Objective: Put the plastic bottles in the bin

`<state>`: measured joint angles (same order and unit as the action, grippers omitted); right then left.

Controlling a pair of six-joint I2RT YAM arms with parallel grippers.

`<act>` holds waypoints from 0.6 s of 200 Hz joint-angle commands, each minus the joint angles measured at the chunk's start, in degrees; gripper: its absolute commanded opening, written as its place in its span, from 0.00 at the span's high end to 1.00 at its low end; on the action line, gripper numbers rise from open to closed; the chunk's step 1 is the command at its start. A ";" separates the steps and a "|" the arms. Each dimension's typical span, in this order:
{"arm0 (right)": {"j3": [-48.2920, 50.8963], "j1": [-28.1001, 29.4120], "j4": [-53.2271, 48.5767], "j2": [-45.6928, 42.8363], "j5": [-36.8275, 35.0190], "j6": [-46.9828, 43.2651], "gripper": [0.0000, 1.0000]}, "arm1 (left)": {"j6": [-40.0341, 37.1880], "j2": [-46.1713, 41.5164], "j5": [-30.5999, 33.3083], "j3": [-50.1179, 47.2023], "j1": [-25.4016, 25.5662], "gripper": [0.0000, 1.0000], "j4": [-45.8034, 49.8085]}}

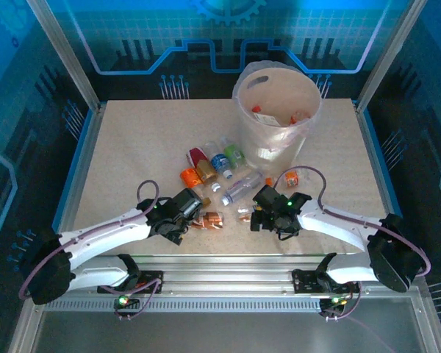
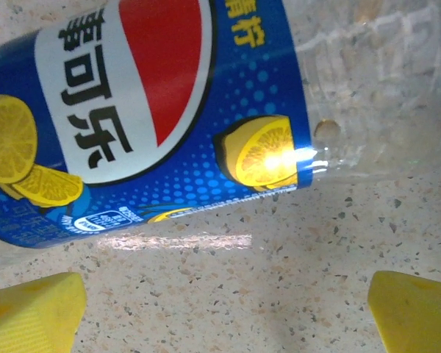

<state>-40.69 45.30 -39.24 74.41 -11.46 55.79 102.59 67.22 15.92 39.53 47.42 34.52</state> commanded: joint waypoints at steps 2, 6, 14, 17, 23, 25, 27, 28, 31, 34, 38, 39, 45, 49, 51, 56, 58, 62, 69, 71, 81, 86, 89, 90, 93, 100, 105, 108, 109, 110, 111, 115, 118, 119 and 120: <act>0.34 -0.79 0.48 0.66 0.50 -0.76 0.00 | 1.42 1.20 -1.86 -1.79 0.40 0.01 -4.10; 0.38 -0.74 0.59 0.68 0.54 -0.77 0.00 | 1.54 1.39 -1.96 -1.99 0.50 0.01 -4.80; 0.39 -0.80 0.73 0.74 0.63 -0.79 0.00 | 1.72 1.77 -2.16 -2.32 0.44 0.01 -5.97; 0.35 -0.79 0.75 0.74 0.61 -0.76 0.00 | 1.74 1.99 -2.27 -2.41 0.40 0.01 -6.32; 0.33 -0.79 0.79 0.78 0.65 -0.84 0.00 | 1.84 2.31 -2.51 -2.59 0.47 0.01 -7.04; 0.32 -0.82 0.82 0.75 0.59 -0.85 0.00 | 1.87 2.44 -2.59 -2.67 0.48 0.01 -7.17; 0.34 -0.82 0.77 0.76 0.57 -0.86 0.00 | 1.95 2.58 -2.68 -2.70 0.46 0.01 -7.38; 0.34 -0.82 0.80 0.75 0.61 -0.86 0.00 | 1.98 2.61 -2.75 -2.70 0.51 0.01 -7.46; 0.34 -0.83 0.83 0.74 0.64 -0.86 0.00 | 2.00 2.81 -2.87 -2.70 0.42 0.01 -7.64; 0.34 -0.80 0.80 0.79 0.65 -0.78 0.00 | 2.07 3.01 -3.03 -2.80 0.43 0.01 -7.83; 0.34 -0.76 0.83 0.78 0.55 -0.84 0.00 | 2.16 3.28 -3.21 -2.79 0.47 0.02 -8.07; 0.30 -0.75 0.79 0.80 0.52 -0.80 0.00 | 2.22 3.36 -3.24 -2.83 0.43 0.02 -8.11; 0.33 -0.81 0.76 0.75 0.49 -0.86 0.00 | 2.22 3.81 -3.51 -2.87 0.41 0.03 -8.51; 0.31 -0.75 0.77 0.79 0.54 -0.82 0.00 | 2.24 4.07 -3.75 -2.88 0.40 0.03 -8.75; 0.34 -0.81 0.75 0.79 0.47 -0.85 0.00 | 2.28 4.24 -3.78 -2.92 0.46 0.03 -8.94; 0.33 -0.76 0.76 0.76 0.41 -0.86 0.00 | 2.33 4.59 -4.00 -2.96 0.42 0.04 -9.34; 0.32 -0.79 0.82 0.81 0.42 -0.79 0.00 | 2.33 4.76 -4.09 -2.97 0.45 0.04 -9.48; 0.29 -0.75 0.81 0.74 0.47 -0.83 0.00 | 2.35 5.11 -4.28 -2.97 0.43 0.05 -9.75; 0.43 -0.81 0.81 0.74 0.47 -0.85 0.00 | 2.43 5.66 -4.60 -3.05 0.44 0.06 -10.23; 0.43 -0.78 0.83 0.76 0.41 -0.83 0.00 | 2.44 5.89 -4.70 -3.10 0.41 0.06 -10.39; 0.52 -0.79 0.84 0.73 0.41 -0.78 0.00 | 2.55 6.66 -5.16 -3.22 0.40 0.07 -11.35; 0.56 -0.75 0.84 0.74 0.43 -0.77 0.00 | 2.66 7.07 -5.35 -3.31 0.41 0.07 -11.74; 0.53 -0.75 0.82 0.79 0.47 -0.77 0.00 | 2.70 7.32 -5.52 -3.32 0.40 0.07 -11.90; 0.52 -0.79 0.83 0.76 0.43 -0.77 0.00 | 2.75 7.36 -5.58 -3.32 0.39 0.07 -11.92; 0.56 -0.79 0.84 0.75 0.47 -0.66 0.00 | 2.79 7.59 -5.70 -3.27 0.39 0.08 -12.01; 0.52 -0.80 0.84 0.72 0.47 -0.66 0.00 | 3.00 8.12 -5.94 -3.40 0.45 0.08 -12.35; 0.52 -0.74 0.81 0.70 0.40 -0.66 0.00 | 3.06 8.48 -6.14 -3.41 0.44 0.09 -12.46; 0.52 -0.75 0.77 0.69 0.39 -0.68 0.00 | 3.02 8.68 -6.28 -3.45 0.40 0.10 -12.54; 0.56 -0.79 0.76 0.67 0.39 -0.68 0.00 | 3.04 8.74 -6.31 -3.43 0.40 0.10 -12.59; 0.54 -0.76 0.75 0.70 0.39 -0.68 0.00 | 3.09 8.82 -6.37 -3.42 0.40 0.10 -12.61; 0.49 -0.75 0.75 0.72 0.39 -0.64 0.00 | 3.12 8.90 -6.40 -3.41 0.44 0.10 -12.63; 0.50 -0.75 0.70 0.71 0.39 -0.60 0.00 | 3.21 9.16 -6.55 -3.41 0.45 0.11 -12.71; 0.51 -0.74 0.73 0.67 0.35 -0.66 0.00 | 3.25 9.34 -6.70 -3.41 0.40 0.11 -12.69; 0.51 -0.78 0.74 0.70 0.37 -0.67 0.00 | 3.24 9.43 -6.74 -3.41 0.40 0.11 -12.71; 0.52 -0.76 0.74 0.67 0.38 -0.68 0.00 | 3.24 9.47 -6.81 -3.41 0.44 0.12 -12.72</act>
<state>-40.69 45.30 -38.41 74.87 -11.46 55.44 104.27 75.11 11.42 37.04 47.44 22.85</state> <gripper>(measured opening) 0.998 0.900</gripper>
